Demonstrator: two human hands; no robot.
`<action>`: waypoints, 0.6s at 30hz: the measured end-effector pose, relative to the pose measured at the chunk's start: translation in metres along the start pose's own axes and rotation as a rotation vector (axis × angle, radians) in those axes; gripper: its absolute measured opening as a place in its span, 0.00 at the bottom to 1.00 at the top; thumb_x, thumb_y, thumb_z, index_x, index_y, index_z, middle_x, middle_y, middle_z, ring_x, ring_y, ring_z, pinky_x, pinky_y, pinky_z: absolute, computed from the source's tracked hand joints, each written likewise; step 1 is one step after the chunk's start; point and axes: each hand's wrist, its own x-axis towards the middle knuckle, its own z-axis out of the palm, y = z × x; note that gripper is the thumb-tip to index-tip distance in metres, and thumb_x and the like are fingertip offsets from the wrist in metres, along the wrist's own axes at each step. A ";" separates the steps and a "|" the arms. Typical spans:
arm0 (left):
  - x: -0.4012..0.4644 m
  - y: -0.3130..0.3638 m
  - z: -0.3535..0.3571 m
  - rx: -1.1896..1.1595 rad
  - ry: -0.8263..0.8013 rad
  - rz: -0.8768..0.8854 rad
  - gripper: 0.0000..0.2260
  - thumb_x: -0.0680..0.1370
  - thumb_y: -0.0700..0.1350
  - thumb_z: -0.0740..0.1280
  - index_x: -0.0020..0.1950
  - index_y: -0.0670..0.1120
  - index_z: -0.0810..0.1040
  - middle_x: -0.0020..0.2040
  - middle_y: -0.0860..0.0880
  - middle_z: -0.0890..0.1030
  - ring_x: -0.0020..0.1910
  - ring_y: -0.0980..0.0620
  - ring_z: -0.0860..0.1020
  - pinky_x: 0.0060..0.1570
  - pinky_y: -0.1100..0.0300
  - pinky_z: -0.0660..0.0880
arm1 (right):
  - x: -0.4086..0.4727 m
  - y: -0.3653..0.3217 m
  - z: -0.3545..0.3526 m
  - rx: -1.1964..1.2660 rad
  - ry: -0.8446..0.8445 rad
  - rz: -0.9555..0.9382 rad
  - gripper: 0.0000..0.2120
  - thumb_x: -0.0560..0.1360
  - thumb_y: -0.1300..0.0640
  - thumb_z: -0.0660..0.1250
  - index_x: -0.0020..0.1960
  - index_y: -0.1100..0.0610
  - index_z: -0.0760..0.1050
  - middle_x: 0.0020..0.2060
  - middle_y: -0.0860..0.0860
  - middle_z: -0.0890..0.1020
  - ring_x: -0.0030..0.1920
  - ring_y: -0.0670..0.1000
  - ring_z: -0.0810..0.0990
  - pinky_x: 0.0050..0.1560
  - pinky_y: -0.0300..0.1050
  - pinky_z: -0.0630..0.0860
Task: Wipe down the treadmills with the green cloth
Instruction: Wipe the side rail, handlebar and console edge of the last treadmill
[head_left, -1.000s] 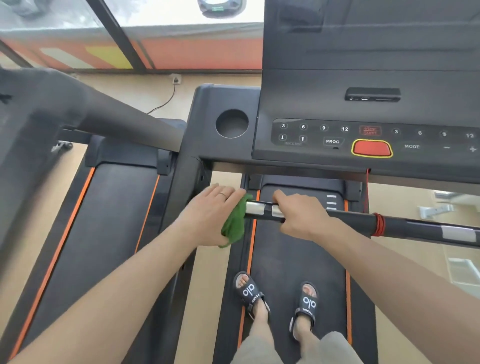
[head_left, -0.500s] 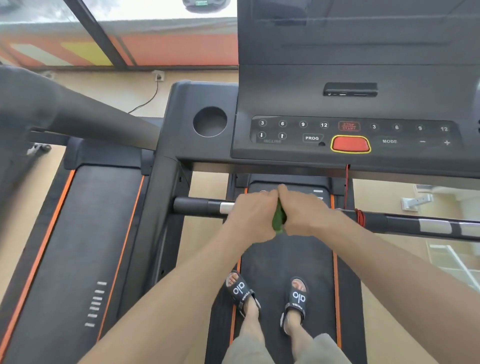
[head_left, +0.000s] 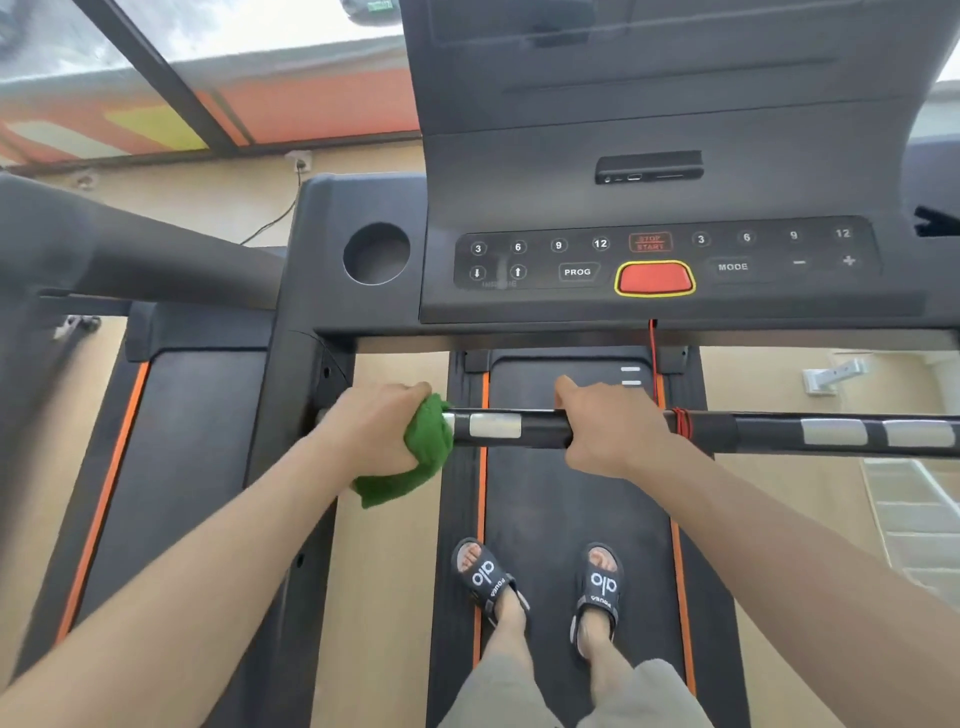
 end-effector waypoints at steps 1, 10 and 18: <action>0.008 0.022 0.001 -0.035 0.006 0.014 0.15 0.71 0.57 0.68 0.51 0.54 0.67 0.40 0.58 0.75 0.39 0.54 0.76 0.38 0.58 0.72 | 0.000 -0.001 -0.001 0.000 0.001 -0.001 0.18 0.68 0.58 0.66 0.55 0.53 0.64 0.35 0.50 0.75 0.35 0.55 0.75 0.32 0.45 0.66; 0.043 0.094 0.011 0.084 0.096 0.171 0.21 0.72 0.63 0.68 0.56 0.51 0.68 0.47 0.54 0.80 0.45 0.46 0.82 0.40 0.55 0.74 | -0.018 0.025 -0.004 -0.051 -0.008 -0.103 0.22 0.69 0.64 0.66 0.57 0.58 0.59 0.37 0.51 0.72 0.38 0.59 0.75 0.30 0.48 0.62; 0.013 0.016 -0.019 0.096 -0.244 -0.066 0.14 0.67 0.55 0.68 0.50 0.57 0.70 0.40 0.57 0.78 0.40 0.53 0.77 0.41 0.56 0.78 | -0.039 0.041 -0.010 0.026 0.100 -0.151 0.22 0.67 0.63 0.70 0.56 0.57 0.63 0.48 0.51 0.72 0.49 0.55 0.73 0.43 0.45 0.65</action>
